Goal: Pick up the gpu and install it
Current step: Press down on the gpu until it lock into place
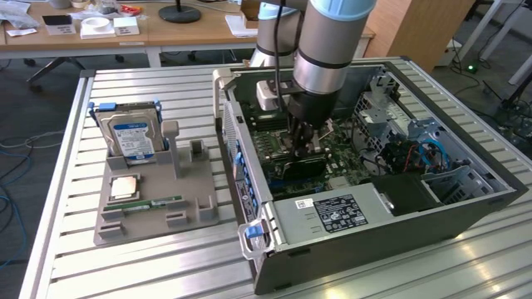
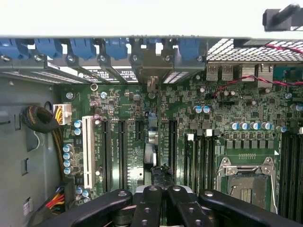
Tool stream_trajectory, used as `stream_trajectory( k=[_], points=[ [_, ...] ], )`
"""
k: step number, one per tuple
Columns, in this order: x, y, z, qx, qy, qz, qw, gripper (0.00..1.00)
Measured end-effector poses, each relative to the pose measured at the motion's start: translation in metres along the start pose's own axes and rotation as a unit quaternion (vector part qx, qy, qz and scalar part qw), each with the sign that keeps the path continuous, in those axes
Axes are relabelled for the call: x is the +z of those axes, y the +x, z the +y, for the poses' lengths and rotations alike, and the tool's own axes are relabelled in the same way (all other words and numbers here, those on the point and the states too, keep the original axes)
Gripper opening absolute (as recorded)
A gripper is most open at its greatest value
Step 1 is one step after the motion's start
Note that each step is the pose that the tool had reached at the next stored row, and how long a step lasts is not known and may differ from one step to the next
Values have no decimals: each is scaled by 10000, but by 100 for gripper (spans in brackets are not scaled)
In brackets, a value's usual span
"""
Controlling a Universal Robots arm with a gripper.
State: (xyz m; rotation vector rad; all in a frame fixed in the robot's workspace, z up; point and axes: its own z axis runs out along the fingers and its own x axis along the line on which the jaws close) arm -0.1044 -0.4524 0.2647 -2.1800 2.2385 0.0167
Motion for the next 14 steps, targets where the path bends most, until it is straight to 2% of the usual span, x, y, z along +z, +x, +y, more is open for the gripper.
stream_trajectory(
  k=[6, 14],
  points=[
    [1, -6, -56, -1, 0, 0, 10000, 11],
    [1, -13, -55, 0, 0, 0, 10000, 11]
  ],
)
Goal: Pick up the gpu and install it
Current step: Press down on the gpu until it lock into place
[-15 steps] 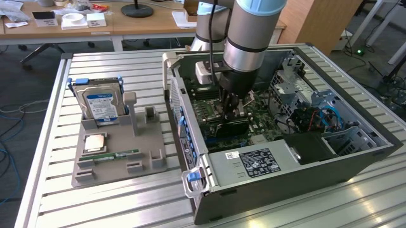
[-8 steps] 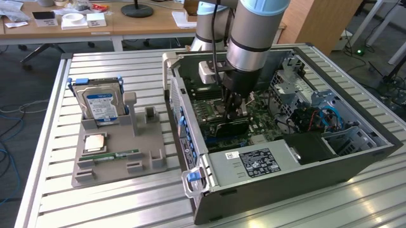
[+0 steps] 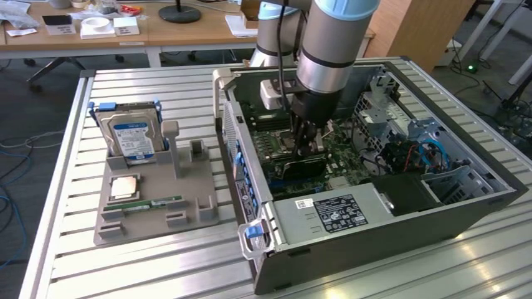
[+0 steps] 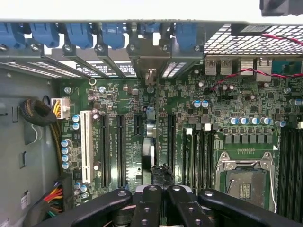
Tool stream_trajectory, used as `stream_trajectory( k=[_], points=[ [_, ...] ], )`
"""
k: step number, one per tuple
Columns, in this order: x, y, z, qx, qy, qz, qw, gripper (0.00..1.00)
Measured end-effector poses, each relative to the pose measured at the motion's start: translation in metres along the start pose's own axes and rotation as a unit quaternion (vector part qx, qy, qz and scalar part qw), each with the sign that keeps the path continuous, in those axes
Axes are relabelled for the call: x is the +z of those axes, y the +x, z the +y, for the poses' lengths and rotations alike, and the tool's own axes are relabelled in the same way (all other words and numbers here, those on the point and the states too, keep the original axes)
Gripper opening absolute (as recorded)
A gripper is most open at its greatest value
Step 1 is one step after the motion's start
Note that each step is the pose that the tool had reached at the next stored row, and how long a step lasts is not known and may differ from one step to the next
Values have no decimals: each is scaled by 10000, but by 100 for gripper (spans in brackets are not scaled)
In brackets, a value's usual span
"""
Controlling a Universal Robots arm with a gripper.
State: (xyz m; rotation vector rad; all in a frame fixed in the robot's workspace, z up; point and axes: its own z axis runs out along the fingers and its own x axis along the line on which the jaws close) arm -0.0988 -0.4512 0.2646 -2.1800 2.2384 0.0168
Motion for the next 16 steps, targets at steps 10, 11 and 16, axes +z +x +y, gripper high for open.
stream_trajectory(
  k=[10, 11, 16],
  points=[
    [24, 1, -1, -1, 0, 2, 10000, 11],
    [29, 1, -1, -1, 0, 2, 10000, 11],
    [35, 1, 0, -1, 0, 1, 10000, 11]
  ],
)
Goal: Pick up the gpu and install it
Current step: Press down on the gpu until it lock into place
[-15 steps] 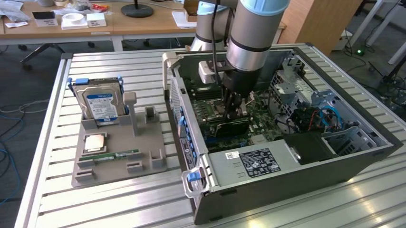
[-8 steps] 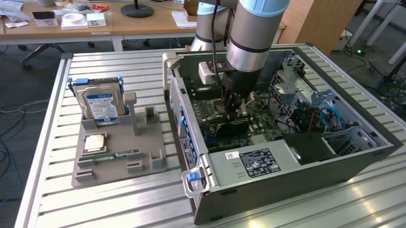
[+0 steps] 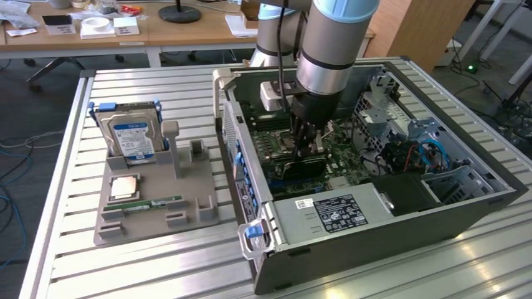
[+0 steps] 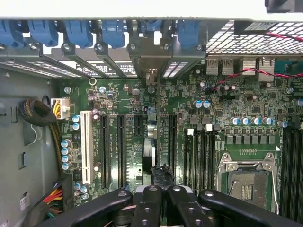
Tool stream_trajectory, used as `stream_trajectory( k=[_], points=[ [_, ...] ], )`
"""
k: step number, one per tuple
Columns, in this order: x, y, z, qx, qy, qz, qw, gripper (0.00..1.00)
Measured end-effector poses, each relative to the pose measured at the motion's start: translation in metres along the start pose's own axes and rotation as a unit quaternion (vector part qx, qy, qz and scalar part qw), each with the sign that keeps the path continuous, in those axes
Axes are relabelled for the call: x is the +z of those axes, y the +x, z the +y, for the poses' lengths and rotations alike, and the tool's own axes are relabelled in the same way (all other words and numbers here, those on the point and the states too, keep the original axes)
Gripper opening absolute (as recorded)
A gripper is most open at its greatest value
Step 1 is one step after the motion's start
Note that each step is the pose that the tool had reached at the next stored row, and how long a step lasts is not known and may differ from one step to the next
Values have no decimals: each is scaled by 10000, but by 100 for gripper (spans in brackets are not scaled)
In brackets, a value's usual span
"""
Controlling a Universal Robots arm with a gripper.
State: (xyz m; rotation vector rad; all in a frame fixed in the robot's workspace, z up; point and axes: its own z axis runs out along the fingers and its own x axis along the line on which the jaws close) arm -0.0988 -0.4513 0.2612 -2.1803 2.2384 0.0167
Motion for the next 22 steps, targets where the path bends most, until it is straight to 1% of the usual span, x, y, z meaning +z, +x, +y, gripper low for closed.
stream_trajectory(
  k=[22],
  points=[
    [17, 6, 10, 0, 0, 1, 10000, 11]
  ],
)
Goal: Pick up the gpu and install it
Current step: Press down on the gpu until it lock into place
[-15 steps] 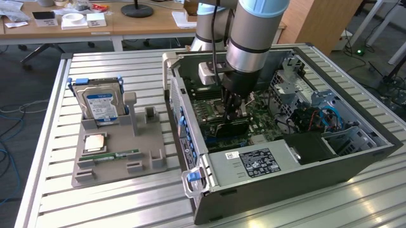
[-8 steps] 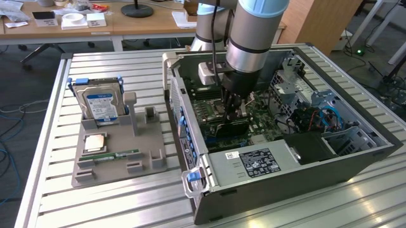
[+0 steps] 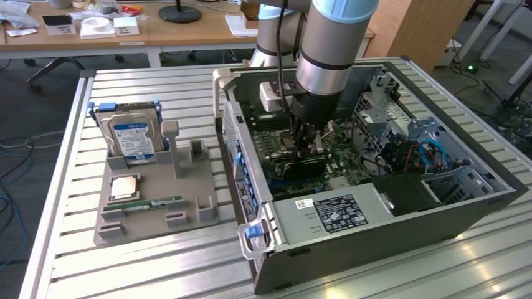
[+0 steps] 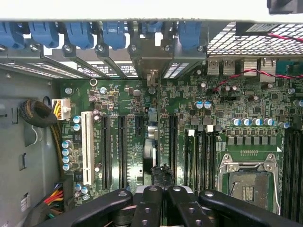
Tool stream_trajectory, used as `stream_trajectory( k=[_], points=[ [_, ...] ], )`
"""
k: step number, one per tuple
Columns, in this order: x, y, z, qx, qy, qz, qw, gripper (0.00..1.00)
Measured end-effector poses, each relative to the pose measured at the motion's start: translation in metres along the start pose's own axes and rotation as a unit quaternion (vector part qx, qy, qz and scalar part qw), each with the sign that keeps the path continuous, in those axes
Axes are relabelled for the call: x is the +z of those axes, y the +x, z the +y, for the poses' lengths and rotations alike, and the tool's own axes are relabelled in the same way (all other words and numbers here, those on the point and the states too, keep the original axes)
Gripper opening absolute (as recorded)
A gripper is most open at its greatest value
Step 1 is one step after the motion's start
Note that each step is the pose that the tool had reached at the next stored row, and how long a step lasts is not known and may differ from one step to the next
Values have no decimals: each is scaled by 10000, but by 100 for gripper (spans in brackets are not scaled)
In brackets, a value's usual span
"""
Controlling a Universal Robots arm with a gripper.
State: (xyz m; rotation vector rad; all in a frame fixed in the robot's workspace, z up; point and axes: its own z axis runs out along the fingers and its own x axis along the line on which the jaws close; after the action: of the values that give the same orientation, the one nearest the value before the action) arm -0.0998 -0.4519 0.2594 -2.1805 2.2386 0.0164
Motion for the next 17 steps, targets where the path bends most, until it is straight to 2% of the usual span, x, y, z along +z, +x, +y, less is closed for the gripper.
stream_trajectory(
  k=[17],
  points=[
    [1, 13, 0, 0, 0, -5, 10000, 11]
  ],
)
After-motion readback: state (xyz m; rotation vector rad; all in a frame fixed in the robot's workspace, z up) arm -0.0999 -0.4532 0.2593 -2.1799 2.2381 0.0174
